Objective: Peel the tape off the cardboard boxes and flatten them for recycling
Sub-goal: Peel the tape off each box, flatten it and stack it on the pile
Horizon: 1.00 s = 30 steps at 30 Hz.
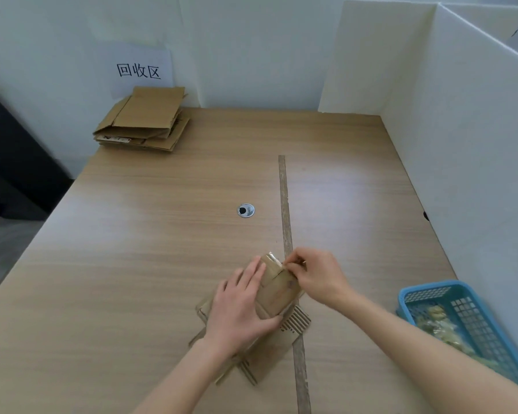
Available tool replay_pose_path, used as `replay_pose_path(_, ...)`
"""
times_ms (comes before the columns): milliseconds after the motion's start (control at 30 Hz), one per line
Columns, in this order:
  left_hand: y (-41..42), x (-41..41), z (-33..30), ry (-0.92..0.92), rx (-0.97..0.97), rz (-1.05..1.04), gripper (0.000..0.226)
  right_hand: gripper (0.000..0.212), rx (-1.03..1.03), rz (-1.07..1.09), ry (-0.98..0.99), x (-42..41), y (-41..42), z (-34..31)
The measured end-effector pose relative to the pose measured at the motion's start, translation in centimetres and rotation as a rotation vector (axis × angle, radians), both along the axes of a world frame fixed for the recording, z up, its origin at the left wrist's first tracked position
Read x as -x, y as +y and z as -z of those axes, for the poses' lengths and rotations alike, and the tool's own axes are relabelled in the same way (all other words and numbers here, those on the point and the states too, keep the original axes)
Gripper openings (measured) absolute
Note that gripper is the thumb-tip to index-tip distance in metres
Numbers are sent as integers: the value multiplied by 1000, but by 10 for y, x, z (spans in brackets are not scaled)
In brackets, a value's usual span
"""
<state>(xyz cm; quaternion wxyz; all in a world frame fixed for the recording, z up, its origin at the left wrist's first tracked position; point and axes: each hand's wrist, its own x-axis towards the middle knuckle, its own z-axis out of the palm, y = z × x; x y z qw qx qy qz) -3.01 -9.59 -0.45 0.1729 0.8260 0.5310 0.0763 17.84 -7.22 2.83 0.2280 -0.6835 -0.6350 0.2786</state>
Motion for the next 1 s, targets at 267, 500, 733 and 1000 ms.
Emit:
replay_pose_path(267, 43, 27, 0, -7, 53, 280, 108, 32, 237, 242, 546, -2, 1, 2)
replay_pose_path(500, 45, 31, 3, 16, -2, 310, 109, 37, 446, 153, 769, -15, -6, -6)
replay_pose_path(733, 43, 30, 4, 28, -14, 290, 109, 35, 33, 88, -112, 15, -26, -1)
replay_pose_path(1000, 43, 36, 0, 13, -15, 321, 107, 21, -17, -299, -232, 3, -18, -10)
